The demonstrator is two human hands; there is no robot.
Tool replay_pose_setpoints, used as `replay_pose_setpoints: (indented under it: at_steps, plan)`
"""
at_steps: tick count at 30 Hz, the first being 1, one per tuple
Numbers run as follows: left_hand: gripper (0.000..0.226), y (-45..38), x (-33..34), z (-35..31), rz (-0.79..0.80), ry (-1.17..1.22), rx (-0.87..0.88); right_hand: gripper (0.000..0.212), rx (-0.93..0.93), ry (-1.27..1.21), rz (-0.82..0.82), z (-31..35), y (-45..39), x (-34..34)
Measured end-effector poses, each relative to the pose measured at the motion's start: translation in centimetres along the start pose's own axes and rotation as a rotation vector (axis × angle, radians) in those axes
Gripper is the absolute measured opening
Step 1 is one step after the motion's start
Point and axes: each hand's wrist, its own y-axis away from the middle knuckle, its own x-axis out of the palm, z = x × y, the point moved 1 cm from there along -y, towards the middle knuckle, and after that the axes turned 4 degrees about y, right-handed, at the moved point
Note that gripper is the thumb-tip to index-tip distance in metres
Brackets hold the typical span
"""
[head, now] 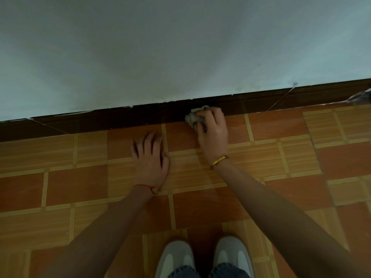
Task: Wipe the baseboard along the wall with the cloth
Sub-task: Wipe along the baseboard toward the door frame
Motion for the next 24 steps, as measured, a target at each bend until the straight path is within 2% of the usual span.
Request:
replay_pose_setpoints:
  at_steps: [5,9,13,19,24]
  plan:
    - [0.051,0.0,0.0,0.0,0.005,0.005,-0.009,0.021,0.186,0.074,-0.018,-4.3,0.3,-1.9]
    - [0.051,-0.1,0.1,0.0,0.011,-0.003,-0.016,0.027,0.232,0.111,0.010,-4.5,0.2,-1.8]
    - [0.051,-0.1,0.1,-0.1,0.003,-0.009,-0.009,0.035,0.183,0.101,0.088,-2.4,0.4,-0.4]
    - [0.051,-0.1,0.0,-0.1,0.003,-0.008,-0.002,0.026,-0.025,0.110,0.208,-1.9,0.5,-0.2]
    - [0.051,0.0,0.1,0.1,0.003,0.000,0.008,0.029,0.178,0.140,0.069,-5.5,-0.1,-2.9]
